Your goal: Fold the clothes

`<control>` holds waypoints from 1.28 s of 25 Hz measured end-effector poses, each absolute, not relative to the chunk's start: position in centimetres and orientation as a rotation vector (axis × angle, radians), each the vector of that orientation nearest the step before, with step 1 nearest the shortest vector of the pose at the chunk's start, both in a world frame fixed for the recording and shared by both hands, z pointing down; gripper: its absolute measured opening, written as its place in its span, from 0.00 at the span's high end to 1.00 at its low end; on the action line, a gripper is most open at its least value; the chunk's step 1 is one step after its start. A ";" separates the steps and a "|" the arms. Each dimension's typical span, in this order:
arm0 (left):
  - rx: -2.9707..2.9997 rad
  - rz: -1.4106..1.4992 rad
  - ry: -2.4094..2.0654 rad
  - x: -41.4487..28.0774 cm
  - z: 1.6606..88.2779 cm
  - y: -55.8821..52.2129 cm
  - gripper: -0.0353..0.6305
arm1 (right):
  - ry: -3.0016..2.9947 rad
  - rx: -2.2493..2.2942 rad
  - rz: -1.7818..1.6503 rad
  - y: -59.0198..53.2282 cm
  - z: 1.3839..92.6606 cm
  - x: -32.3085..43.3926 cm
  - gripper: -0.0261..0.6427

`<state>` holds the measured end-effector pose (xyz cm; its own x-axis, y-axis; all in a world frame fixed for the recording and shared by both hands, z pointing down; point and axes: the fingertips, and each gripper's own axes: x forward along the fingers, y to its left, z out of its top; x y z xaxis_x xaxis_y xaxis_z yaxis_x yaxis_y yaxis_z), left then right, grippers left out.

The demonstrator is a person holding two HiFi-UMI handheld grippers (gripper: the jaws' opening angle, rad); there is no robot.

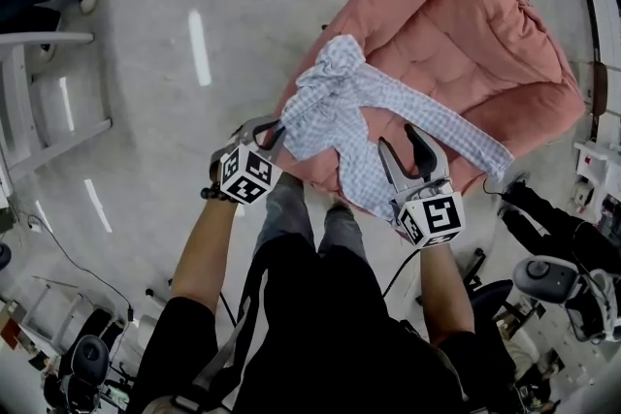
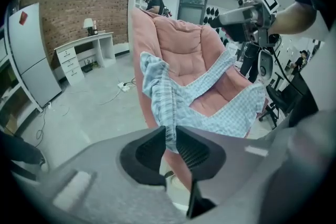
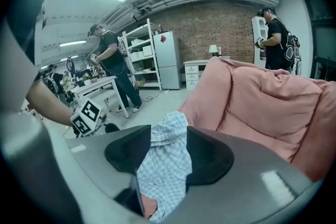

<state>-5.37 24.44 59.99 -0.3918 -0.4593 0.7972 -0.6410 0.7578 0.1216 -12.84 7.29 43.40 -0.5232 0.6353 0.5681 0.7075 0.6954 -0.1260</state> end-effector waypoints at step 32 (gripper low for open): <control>0.753 0.122 -2.072 -3.8 59.4 26.4 0.87 | -1.951 -0.903 0.117 14.7 61.5 -22.6 0.70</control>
